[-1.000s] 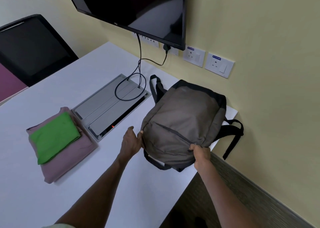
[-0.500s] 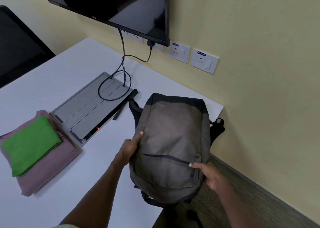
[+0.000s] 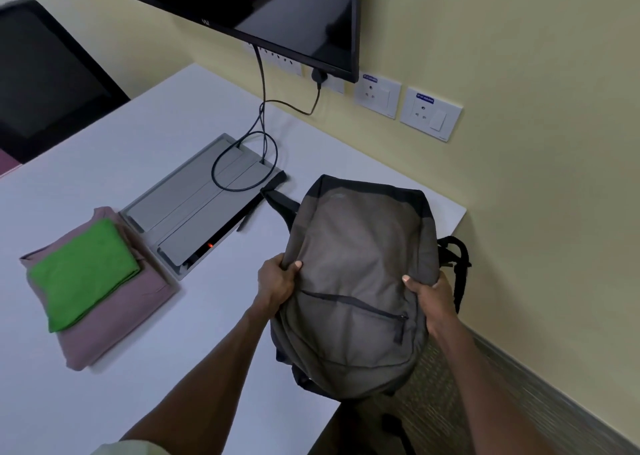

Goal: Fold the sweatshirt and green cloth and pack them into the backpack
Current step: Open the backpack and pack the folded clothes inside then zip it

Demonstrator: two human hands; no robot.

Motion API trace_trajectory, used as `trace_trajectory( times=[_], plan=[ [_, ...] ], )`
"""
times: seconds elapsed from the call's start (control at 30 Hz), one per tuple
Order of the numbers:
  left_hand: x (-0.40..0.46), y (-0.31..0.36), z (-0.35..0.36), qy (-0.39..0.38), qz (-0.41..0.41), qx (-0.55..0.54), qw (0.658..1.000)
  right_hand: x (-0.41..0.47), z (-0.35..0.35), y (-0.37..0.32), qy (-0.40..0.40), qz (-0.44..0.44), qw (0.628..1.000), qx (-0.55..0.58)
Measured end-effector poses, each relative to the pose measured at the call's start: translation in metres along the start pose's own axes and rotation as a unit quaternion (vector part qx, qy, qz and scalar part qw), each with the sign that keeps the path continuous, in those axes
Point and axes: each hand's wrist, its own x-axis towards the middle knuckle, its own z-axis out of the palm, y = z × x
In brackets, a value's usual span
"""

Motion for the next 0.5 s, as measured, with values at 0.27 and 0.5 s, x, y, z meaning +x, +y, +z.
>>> trace_trajectory(
  times=[0.27, 0.5],
  plan=[
    [-0.037, -0.006, -0.032, 0.051, 0.084, -0.006, 0.995, -0.052, 0.016, 0.002, 0.005, -0.064, 0.998, -0.013],
    [-0.108, -0.05, -0.102, 0.099, 0.146, -0.05, 0.983, -0.158, 0.043, 0.004, -0.012, -0.144, 0.989, -0.021]
  ],
)
